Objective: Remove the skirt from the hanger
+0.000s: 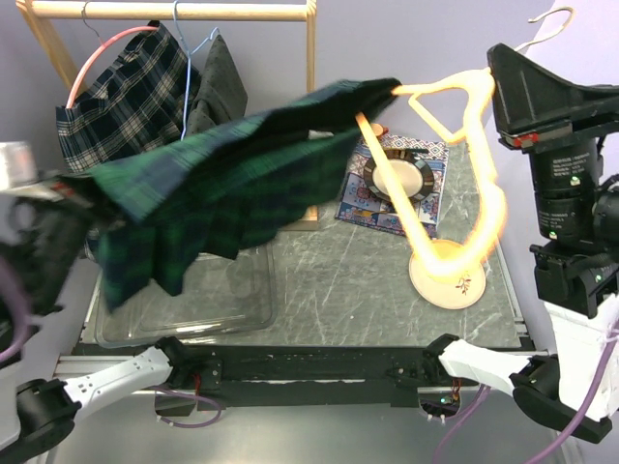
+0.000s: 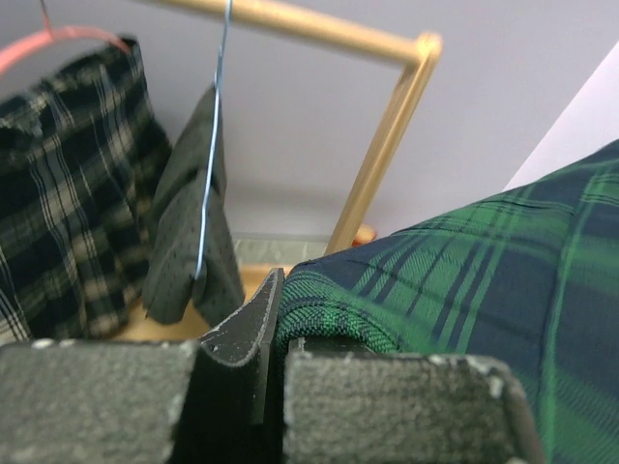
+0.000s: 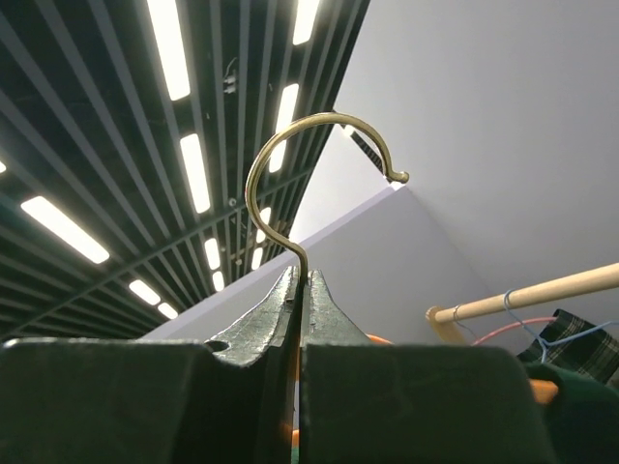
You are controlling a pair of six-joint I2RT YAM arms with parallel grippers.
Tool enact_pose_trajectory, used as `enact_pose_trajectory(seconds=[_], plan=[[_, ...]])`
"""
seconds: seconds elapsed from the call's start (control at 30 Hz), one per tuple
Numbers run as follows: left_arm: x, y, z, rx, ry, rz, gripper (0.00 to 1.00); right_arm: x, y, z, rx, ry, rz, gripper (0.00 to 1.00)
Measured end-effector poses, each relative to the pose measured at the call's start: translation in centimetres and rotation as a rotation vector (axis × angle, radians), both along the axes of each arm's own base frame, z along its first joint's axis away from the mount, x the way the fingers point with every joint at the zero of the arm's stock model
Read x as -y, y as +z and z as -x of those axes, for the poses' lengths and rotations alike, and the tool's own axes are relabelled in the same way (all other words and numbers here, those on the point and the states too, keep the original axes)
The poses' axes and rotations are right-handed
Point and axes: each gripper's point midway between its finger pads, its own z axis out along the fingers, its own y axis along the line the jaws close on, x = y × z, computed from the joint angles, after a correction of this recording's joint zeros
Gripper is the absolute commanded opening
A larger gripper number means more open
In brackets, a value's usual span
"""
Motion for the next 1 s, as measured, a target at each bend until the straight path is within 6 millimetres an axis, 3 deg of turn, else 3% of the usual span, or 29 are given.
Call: enact_pose_trajectory(seconds=[0.23, 0.53, 0.7, 0.8, 1.0], plan=[[2.9, -3.7, -3.1, -0.116, 0.003, -0.102, 0.01, -1.1, 0.2, 0.8, 0.067, 0.025, 0.061, 0.0], [3.8, -5.9, -3.8, -0.165, -0.007, -0.149, 0.01, -2.0, 1.4, 3.4, 0.207, 0.09, 0.097, 0.0], [4.8, -5.4, -3.5, -0.145, -0.064, -0.136, 0.01, -2.3, 3.6, 5.9, 0.327, 0.137, 0.124, 0.0], [6.1, -4.7, -3.8, -0.119, -0.11, -0.122, 0.01, -1.9, 3.8, 6.7, 0.357, 0.138, 0.119, 0.0], [10.6, -4.3, -6.1, -0.106, -0.21, -0.138, 0.01, -1.8, 3.1, 6.3, 0.348, 0.135, 0.092, 0.0]])
